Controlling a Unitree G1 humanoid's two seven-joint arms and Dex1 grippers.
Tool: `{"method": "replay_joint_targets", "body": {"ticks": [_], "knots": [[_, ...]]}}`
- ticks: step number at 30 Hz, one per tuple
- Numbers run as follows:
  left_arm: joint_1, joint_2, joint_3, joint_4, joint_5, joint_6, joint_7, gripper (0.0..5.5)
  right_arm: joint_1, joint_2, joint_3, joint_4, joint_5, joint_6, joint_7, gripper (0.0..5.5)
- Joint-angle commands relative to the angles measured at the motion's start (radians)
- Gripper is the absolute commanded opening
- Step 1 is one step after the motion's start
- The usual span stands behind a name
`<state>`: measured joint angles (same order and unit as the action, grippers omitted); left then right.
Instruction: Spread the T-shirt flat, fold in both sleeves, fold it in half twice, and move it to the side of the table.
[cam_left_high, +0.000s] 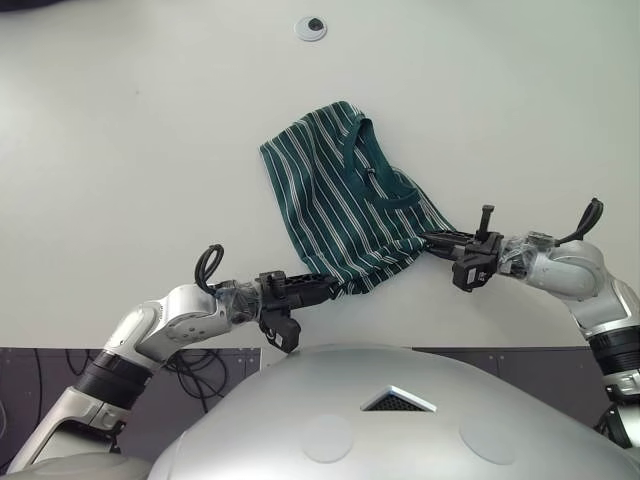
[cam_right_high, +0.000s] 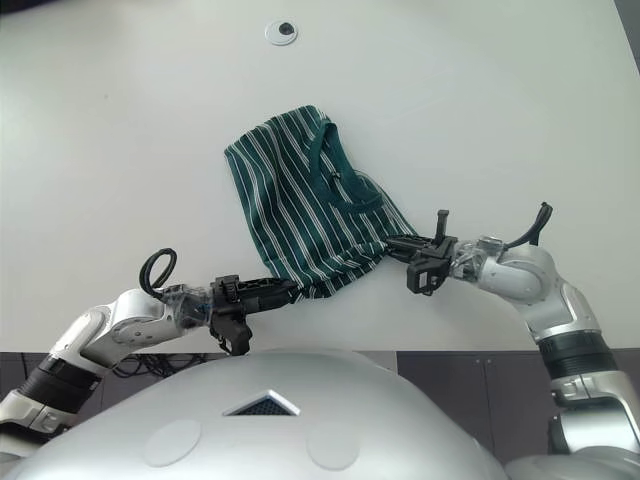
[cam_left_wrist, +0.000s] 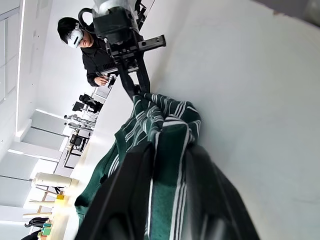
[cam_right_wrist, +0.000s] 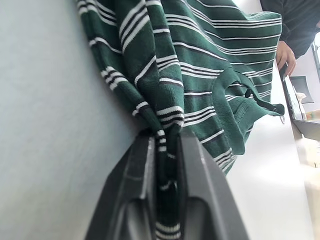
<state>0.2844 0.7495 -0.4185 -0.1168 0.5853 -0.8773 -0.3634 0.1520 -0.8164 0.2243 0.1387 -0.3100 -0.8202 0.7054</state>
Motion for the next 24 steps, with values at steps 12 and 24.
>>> {"method": "replay_joint_targets", "body": {"ticks": [12, 24], "knots": [[0.295, 0.579, 0.040, -0.405, -1.383, 0.559, -0.739, 0.06, 0.404, -0.407, -0.111, -0.532, 1.025, 0.673, 0.597, 0.04], [0.155, 0.275, 0.270, -0.216, -1.349, 0.731, -0.610, 0.05, 0.103, -0.137, -0.124, -0.493, 0.794, 0.825, 0.364, 0.04]]}}
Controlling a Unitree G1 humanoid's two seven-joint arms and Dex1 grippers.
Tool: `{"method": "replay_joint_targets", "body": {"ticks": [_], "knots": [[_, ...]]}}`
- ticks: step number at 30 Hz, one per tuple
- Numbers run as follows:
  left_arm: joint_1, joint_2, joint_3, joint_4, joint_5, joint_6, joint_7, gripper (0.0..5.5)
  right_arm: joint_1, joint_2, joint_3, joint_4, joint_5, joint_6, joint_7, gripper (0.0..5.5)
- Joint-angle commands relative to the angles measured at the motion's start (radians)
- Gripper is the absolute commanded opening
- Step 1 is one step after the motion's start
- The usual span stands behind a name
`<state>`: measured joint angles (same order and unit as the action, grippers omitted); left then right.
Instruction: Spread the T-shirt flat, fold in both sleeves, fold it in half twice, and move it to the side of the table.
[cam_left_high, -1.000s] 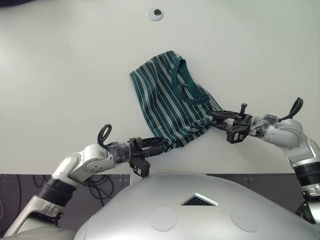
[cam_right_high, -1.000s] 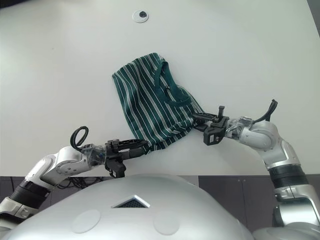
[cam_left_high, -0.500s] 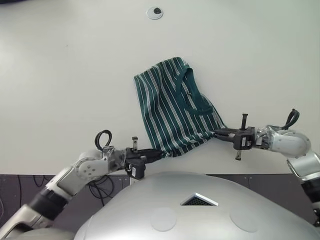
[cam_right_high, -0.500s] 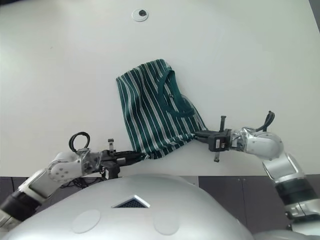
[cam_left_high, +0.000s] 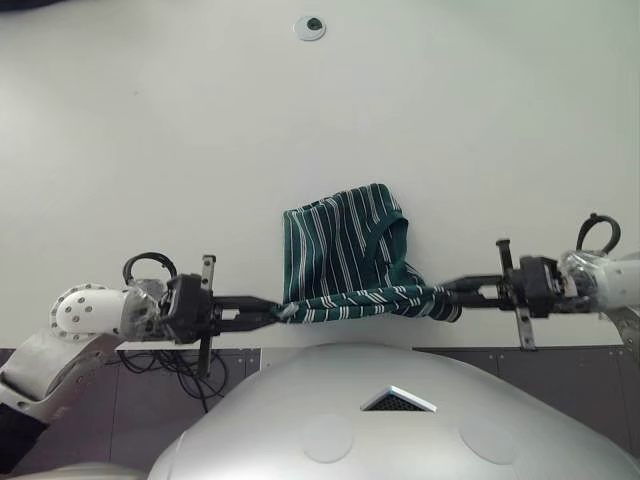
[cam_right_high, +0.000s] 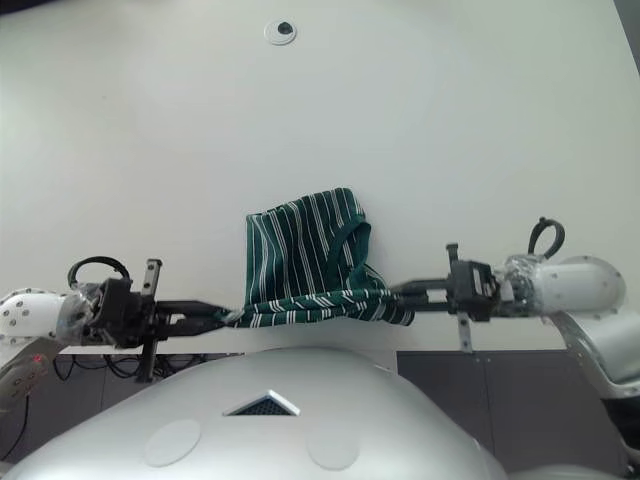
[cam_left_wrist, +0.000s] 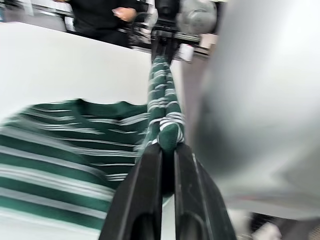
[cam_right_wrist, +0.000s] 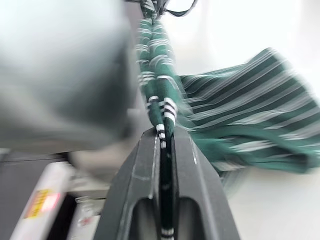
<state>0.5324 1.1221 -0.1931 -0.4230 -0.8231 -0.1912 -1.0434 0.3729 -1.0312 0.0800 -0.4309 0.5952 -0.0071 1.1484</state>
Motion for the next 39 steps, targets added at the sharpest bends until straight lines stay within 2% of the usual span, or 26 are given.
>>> {"method": "replay_joint_targets", "body": {"ticks": [1, 7, 16, 17, 18, 23, 27, 29, 30, 33, 36, 39], "knots": [[-0.123, -0.135, 0.053, 0.117, 0.081, 0.057, 0.092, 0.05, -0.158, 0.108, 0.031, 0.101, -0.146, 0.017, -0.102, 0.04], [-0.269, -0.300, 0.064, 0.279, 0.247, 0.088, 0.164, 0.05, -0.343, 0.240, 0.102, 0.233, -0.345, -0.017, -0.186, 0.04], [-0.407, -0.427, 0.040, 0.446, 0.481, 0.130, 0.220, 0.05, -0.478, 0.343, 0.171, 0.422, -0.539, -0.118, -0.245, 0.04], [-0.414, -0.437, 0.043, 0.448, 0.490, 0.137, 0.222, 0.05, -0.487, 0.352, 0.167, 0.441, -0.544, -0.118, -0.255, 0.40], [-0.421, -0.449, 0.049, 0.446, 0.490, 0.153, 0.226, 0.41, -0.502, 0.362, 0.161, 0.470, -0.558, -0.125, -0.273, 0.54], [-0.457, -0.490, 0.101, 0.425, 0.436, 0.279, 0.243, 1.16, -0.542, 0.388, 0.148, 0.553, -0.596, -0.160, -0.326, 1.45], [-0.500, -0.515, 0.142, 0.438, 0.448, 0.400, 0.326, 1.78, -0.556, 0.415, 0.136, 0.567, -0.603, -0.187, -0.366, 2.13], [-0.514, -0.526, 0.163, 0.448, 0.462, 0.440, 0.374, 1.81, -0.542, 0.450, 0.138, 0.501, -0.561, -0.200, -0.366, 2.36], [-0.521, -0.540, 0.180, 0.452, 0.461, 0.446, 0.397, 1.81, -0.528, 0.474, 0.153, 0.449, -0.533, -0.199, -0.361, 2.56], [-0.546, -0.598, 0.234, 0.459, 0.449, 0.413, 0.454, 1.81, -0.492, 0.543, 0.237, 0.355, -0.531, -0.187, -0.355, 2.56], [-0.593, -0.707, 0.303, 0.476, 0.443, 0.270, 0.535, 1.81, -0.466, 0.569, 0.419, 0.396, -0.725, -0.243, -0.350, 2.56], [-0.649, -0.838, 0.344, 0.503, 0.428, 0.128, 0.601, 1.81, -0.483, 0.575, 0.495, 0.547, -0.879, -0.231, -0.414, 2.56]]}}
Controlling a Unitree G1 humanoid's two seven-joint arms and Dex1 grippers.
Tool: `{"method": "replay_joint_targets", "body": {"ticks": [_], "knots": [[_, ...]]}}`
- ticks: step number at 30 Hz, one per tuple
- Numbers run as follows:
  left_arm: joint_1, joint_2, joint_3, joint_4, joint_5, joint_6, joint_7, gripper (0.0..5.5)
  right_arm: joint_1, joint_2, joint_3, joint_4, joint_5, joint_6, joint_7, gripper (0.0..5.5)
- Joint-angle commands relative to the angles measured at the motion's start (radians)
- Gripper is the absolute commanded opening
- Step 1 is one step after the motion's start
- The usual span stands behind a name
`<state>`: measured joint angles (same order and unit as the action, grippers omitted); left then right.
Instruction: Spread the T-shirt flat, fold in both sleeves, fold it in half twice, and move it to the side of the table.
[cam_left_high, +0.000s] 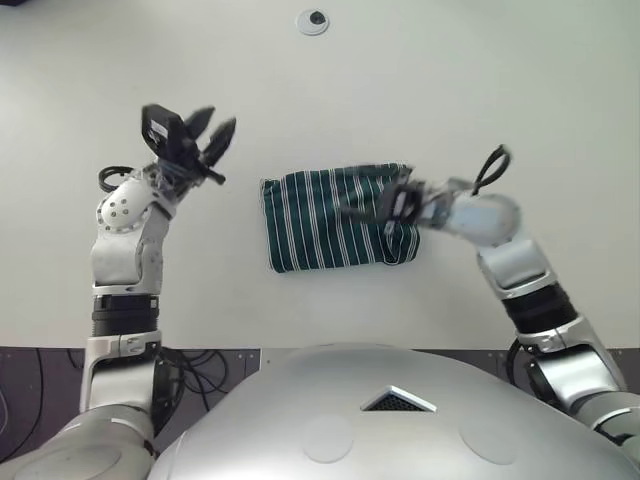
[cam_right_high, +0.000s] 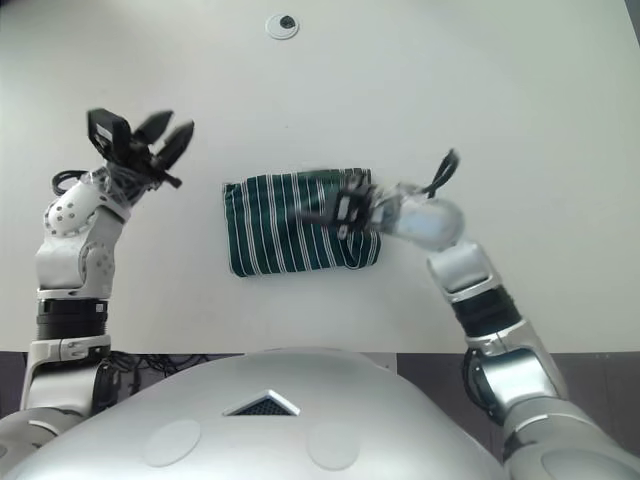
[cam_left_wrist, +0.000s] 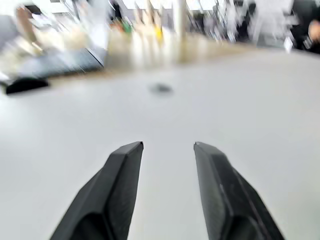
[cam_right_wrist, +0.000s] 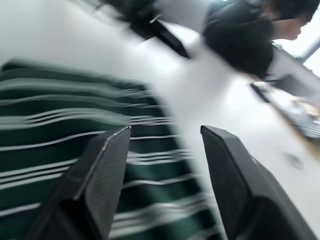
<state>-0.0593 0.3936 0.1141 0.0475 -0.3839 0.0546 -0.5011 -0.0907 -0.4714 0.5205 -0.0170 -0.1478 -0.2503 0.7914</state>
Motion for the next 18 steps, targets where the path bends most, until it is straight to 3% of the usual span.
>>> {"method": "replay_joint_targets", "body": {"ticks": [1, 4, 8, 14, 18], "knots": [[-0.073, -0.151, 0.042, 0.042, -0.016, -0.149, 0.080, 1.81, -0.042, 0.014, 0.059, 0.202, -0.191, 0.025, -0.105, 2.56], [-0.088, -0.247, 0.011, 0.086, 0.032, -0.269, 0.108, 1.81, -0.159, -0.012, -0.040, 0.490, -0.255, 0.140, -0.339, 2.56], [-0.092, -0.276, 0.012, 0.190, 0.085, -0.408, 0.101, 1.81, -0.243, -0.067, -0.168, 0.709, -0.201, 0.141, -0.545, 2.56], [-0.121, -0.288, 0.059, 0.313, 0.052, -0.559, 0.066, 1.81, -0.347, 0.021, -0.333, 0.849, -0.071, -0.042, -0.708, 2.56], [-0.131, -0.292, 0.081, 0.356, 0.025, -0.589, 0.051, 1.81, -0.312, 0.106, -0.455, 0.755, 0.033, -0.299, -0.823, 2.56]]}}
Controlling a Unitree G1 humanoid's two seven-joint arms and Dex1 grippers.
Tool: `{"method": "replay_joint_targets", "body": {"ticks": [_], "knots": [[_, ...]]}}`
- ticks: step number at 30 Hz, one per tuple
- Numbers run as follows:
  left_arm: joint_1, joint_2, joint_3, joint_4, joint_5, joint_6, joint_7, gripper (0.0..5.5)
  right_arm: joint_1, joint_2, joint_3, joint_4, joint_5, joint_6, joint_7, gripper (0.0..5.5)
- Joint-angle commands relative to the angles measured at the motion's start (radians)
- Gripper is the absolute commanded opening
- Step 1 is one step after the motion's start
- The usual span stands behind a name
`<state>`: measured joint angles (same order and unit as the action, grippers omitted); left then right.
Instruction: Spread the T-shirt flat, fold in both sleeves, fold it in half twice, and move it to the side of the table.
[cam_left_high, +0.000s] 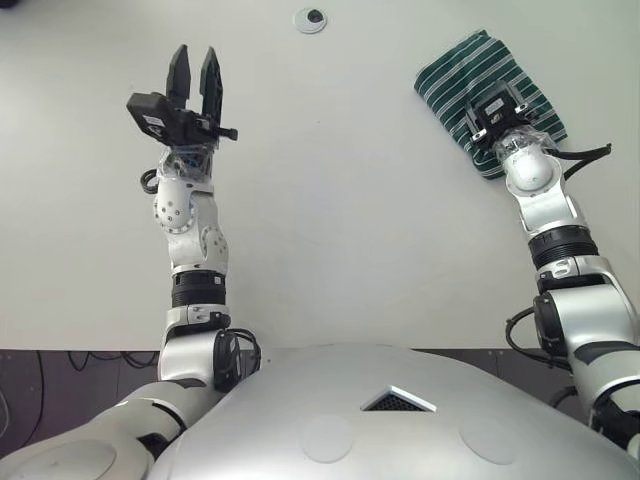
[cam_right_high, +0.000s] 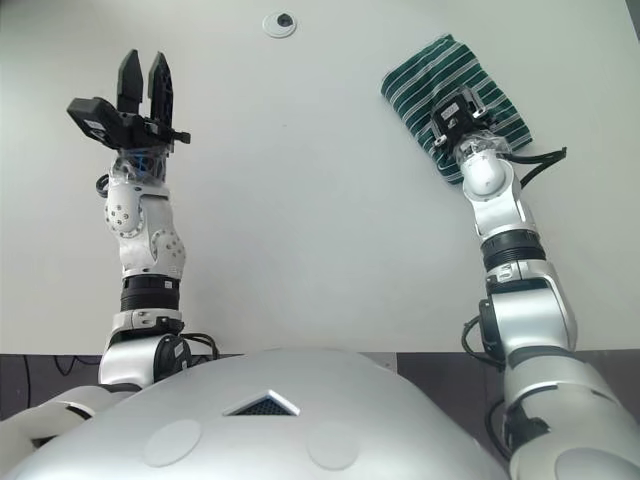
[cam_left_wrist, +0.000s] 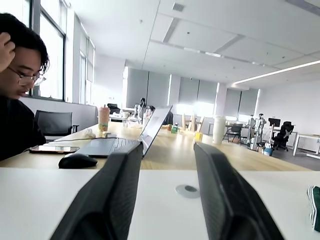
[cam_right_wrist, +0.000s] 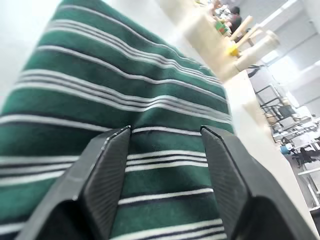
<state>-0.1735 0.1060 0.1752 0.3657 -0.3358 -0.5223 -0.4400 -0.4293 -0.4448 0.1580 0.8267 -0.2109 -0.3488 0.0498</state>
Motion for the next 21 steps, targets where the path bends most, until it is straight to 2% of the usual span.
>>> {"method": "replay_joint_targets", "body": {"ticks": [1, 3, 6, 9, 21], "knots": [[-0.023, 0.002, 0.028, 0.062, -0.003, -0.011, 0.013, 1.81, 0.056, 0.105, -0.117, -0.139, 0.117, -0.266, -0.107, 2.56], [-0.040, 0.014, 0.050, 0.122, 0.018, -0.016, 0.047, 1.81, 0.129, 0.162, -0.132, -0.235, 0.135, -0.389, -0.138, 2.56], [-0.049, 0.056, 0.046, 0.188, 0.205, -0.144, 0.178, 1.81, 0.186, 0.224, -0.106, -0.270, 0.124, -0.511, -0.131, 2.56], [-0.063, 0.064, 0.034, 0.238, 0.311, -0.249, 0.261, 1.81, 0.185, 0.227, -0.108, -0.239, 0.058, -0.577, -0.155, 2.56], [-0.062, 0.030, -0.029, 0.287, 0.403, -0.449, 0.362, 1.81, 0.247, 0.203, -0.162, -0.227, -0.065, -0.661, -0.224, 2.56]]}}
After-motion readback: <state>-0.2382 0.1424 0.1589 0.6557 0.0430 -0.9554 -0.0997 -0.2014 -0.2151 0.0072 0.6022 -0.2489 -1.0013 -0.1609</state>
